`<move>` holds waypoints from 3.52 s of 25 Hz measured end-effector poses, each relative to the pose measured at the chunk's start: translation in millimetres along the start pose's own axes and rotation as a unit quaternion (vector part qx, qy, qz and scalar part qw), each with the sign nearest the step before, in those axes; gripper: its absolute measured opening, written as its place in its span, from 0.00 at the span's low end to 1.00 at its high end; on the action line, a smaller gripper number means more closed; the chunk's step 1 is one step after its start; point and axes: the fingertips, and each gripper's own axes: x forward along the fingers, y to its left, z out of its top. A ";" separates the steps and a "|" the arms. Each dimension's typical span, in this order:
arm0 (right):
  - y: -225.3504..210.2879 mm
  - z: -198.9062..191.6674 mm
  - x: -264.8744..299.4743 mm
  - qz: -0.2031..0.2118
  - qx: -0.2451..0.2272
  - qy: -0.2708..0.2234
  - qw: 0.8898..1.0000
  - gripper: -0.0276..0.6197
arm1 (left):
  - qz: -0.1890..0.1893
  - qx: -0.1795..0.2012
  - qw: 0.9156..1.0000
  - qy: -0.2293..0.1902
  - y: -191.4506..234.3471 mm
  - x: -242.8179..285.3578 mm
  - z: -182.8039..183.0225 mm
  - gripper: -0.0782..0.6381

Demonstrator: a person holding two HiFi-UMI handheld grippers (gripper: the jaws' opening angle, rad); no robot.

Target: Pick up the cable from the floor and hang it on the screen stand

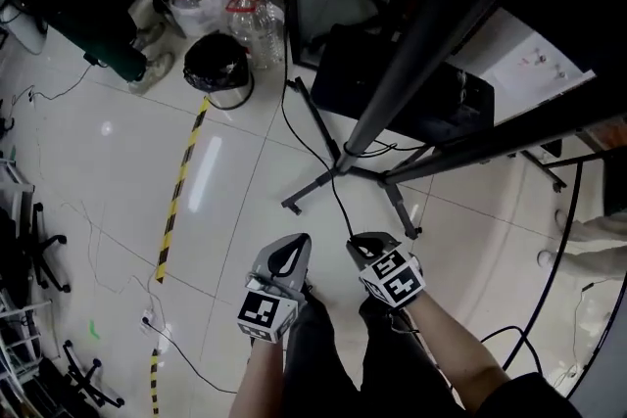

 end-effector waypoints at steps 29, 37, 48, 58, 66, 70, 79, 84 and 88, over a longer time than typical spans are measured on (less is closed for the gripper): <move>-3.6 194.3 -366.0 -0.238 -0.231 -0.194 0.923 0.08 | -0.170 0.101 0.978 -0.071 -170.5 -21.8 246.7 0.11; -11.8 232.0 -438.1 -0.265 -0.237 -0.245 0.902 0.09 | -0.190 0.100 0.972 -0.090 -203.3 -22.0 304.3 0.11; -3.0 277.1 -501.8 -0.283 -0.250 -0.308 0.873 0.08 | -0.202 0.175 0.953 -0.142 -247.2 -22.6 388.3 0.11; -2.0 332.7 -612.0 -0.317 -0.283 -0.369 0.827 0.08 | -0.213 0.214 0.940 -0.159 -276.1 -17.0 450.6 0.11; -14.0 388.3 -682.5 -0.368 -0.306 -0.380 0.792 0.08 | -0.228 0.230 0.927 -0.189 -298.9 -3.1 509.4 0.11; -22.5 406.8 -706.1 -0.373 -0.297 -0.400 0.783 0.08 | -0.224 0.251 0.920 -0.200 -303.1 5.5 537.9 0.11; -29.7 445.3 -754.1 -0.392 -0.291 -0.421 0.765 0.08 | -0.214 0.273 0.916 -0.202 -300.4 19.9 588.9 0.11; -34.2 461.6 -781.2 -0.399 -0.286 -0.425 0.760 0.08 | -0.215 0.267 0.916 -0.207 -308.5 27.7 610.1 0.11; -38.2 478.7 -801.8 -0.407 -0.274 -0.426 0.760 0.08 | -0.217 0.276 0.913 -0.206 -317.7 33.5 626.0 0.11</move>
